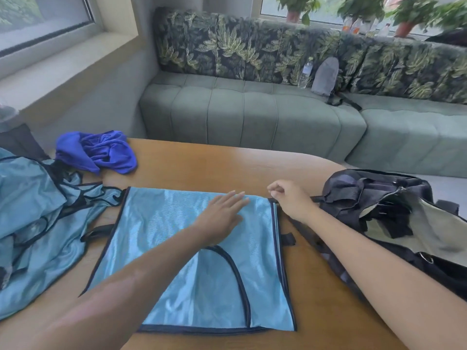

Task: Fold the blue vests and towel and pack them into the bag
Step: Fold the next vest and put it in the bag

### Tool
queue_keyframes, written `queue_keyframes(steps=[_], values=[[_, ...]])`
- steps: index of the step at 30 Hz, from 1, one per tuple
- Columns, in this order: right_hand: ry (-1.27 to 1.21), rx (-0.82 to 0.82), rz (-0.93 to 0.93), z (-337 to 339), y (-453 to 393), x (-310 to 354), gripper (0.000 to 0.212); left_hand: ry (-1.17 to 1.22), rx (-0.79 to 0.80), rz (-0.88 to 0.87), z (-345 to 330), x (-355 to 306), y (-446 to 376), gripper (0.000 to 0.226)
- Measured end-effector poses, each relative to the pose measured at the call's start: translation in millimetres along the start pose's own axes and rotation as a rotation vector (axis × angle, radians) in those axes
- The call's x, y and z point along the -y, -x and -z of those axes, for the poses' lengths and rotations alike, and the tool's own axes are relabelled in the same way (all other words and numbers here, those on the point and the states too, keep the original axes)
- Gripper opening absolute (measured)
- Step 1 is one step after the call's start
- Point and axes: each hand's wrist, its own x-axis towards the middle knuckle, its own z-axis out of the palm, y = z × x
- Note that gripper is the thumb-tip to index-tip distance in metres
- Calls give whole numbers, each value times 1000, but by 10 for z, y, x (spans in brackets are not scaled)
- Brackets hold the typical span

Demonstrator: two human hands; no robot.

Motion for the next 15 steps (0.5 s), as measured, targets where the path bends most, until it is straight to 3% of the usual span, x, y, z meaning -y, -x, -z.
queue_keyframes(steps=[4,7,11,15], values=[[57,205,-34,-42,-282,-65,21,-103,109,16,-139,-52,-100,68],[151,294,-22,-39,-397,-79,22,-130,72,19,-214,-39,-82,69],[316,355,47,0,-424,-44,6,-125,22,24,-254,-28,-69,58],[342,353,65,112,-386,-28,9,-129,7,22,-253,-31,-60,58]])
